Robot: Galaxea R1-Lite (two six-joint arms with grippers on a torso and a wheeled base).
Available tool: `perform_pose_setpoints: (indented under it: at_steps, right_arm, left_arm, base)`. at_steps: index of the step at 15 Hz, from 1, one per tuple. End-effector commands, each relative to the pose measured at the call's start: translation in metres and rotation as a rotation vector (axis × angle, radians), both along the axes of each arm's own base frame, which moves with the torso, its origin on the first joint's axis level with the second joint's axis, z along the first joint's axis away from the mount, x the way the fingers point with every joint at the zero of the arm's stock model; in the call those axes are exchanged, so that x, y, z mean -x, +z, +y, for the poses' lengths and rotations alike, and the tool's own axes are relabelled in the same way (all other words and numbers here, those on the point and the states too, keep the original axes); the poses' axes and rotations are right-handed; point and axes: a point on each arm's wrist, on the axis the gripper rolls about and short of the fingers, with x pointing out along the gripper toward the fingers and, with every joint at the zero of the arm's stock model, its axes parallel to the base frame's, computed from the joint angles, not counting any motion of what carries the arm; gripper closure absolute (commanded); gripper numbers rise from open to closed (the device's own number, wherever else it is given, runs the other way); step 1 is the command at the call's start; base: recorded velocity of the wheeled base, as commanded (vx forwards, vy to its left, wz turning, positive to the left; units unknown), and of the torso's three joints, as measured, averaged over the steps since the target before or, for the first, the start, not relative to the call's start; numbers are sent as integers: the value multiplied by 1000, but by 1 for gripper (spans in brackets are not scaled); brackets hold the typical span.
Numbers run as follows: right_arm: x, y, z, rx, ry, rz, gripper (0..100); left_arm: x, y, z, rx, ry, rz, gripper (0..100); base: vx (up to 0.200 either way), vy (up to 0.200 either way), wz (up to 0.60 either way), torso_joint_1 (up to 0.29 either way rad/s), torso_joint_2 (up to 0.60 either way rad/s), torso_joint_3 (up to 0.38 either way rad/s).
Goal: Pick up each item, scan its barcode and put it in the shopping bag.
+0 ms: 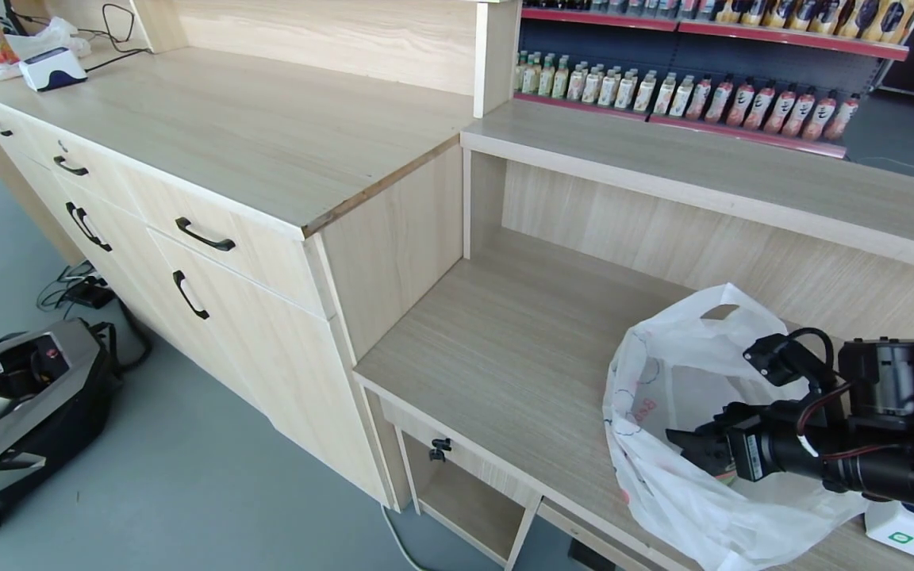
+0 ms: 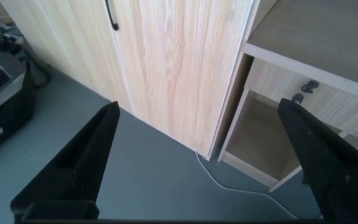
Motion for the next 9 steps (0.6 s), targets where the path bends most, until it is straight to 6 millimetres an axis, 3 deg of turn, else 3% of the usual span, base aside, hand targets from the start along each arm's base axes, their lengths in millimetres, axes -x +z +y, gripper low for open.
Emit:
perform_pose_setpoints:
  at_steps: [1,3,5,7,9]
  right_arm:
    - [-1,13,0,-18,24,-86,0]
    - [-4,36,1,-28,33,-227,0]
    - [-7,75,0,-26,18,-420,0]
    - [5,106,-9,-12,-54,-547,0]
    - [32,131,-28,15,-131,-654,0]
  left_arm:
    - [0,0,0,0,0,0,0]
    - [0,0,0,0,0,0,0]
    - [0,0,0,0,0,0,0]
    - [0,0,0,0,0,0,0]
    - [0,0,0,0,-1,-1,0]
  base:
    - [0,0,0,0,0,0]
    - [0,0,0,0,0,0]
    - [0,0,0,0,0,0]
    - [0,0,0,0,0,0]
    - [0,0,0,0,0,0]
